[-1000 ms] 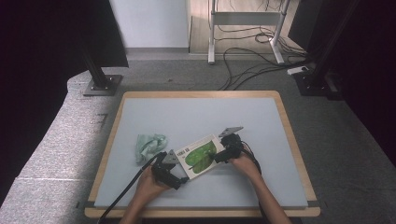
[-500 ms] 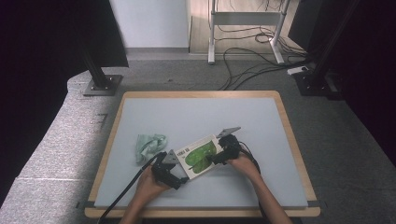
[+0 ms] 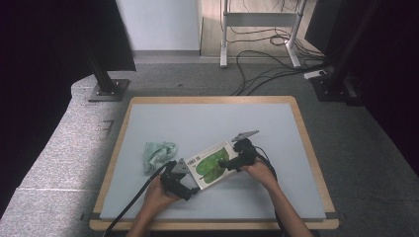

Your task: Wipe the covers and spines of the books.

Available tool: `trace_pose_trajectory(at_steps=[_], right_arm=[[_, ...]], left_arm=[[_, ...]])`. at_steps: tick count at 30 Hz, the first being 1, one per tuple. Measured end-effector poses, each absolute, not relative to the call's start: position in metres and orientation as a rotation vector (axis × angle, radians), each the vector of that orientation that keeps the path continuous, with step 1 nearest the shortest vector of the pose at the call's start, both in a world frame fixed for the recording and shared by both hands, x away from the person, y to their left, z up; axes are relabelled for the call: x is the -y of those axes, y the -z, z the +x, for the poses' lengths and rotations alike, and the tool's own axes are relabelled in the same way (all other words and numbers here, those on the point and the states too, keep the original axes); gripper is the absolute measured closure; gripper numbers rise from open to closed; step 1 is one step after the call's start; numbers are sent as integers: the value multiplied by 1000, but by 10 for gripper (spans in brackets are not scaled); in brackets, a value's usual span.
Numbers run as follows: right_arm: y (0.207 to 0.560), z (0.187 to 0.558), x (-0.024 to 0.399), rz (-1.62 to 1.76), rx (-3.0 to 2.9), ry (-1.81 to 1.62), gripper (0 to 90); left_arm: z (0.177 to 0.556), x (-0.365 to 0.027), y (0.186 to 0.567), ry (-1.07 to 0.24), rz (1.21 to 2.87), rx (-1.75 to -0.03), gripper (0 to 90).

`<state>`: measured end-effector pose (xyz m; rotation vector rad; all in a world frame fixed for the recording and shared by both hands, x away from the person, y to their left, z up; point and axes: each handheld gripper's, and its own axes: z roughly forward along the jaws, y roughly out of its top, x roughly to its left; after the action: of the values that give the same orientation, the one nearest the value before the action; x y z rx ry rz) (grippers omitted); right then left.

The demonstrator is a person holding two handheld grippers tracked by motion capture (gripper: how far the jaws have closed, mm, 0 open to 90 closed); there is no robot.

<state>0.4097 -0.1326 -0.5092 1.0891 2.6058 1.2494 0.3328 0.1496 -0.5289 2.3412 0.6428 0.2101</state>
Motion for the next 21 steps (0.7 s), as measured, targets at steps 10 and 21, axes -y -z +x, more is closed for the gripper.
trace_pose_trajectory(at_steps=[10,21], right_arm=[[506,404,138,1136,-2579,-1300,0],[503,396,146,1184,-2564,-1365,0]], left_arm=[[333,-150,529,-210,2341,-642,0],[333,-150,529,-211,2342,-642,0]])
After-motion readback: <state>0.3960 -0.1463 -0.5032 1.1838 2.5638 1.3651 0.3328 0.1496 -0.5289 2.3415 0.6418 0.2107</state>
